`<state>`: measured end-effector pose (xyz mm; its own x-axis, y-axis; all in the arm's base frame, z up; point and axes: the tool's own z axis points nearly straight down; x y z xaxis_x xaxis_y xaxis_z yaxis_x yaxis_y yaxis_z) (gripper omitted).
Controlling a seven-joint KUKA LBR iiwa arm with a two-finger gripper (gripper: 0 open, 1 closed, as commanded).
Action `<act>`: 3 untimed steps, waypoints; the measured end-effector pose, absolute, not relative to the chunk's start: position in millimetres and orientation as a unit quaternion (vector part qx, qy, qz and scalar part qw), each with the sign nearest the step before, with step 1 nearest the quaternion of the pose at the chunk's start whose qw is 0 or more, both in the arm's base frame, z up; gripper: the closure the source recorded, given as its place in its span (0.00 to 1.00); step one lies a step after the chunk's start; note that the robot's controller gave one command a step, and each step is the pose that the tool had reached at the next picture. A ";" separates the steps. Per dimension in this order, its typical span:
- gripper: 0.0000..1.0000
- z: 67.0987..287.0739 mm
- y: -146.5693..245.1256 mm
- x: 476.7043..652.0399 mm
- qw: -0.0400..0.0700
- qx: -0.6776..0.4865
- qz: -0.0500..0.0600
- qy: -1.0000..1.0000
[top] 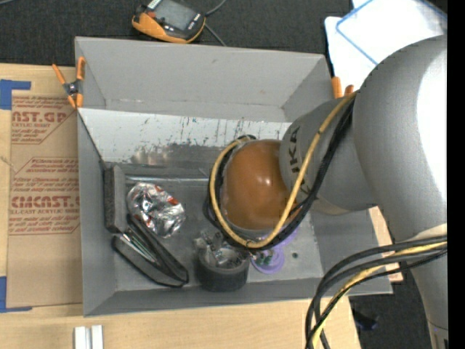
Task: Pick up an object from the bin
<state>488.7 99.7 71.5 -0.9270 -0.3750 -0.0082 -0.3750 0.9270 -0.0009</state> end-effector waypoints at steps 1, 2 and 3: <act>1.00 71.5 99.7 488.7 0.004 -0.191 0.000 0.982; 1.00 96.4 99.9 486.6 0.001 -0.191 0.001 0.982; 1.00 124.0 100.3 487.4 0.002 -0.191 0.001 0.982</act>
Offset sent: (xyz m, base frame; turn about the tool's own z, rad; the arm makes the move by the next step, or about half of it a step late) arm -0.0001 0.0002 0.0576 0.0000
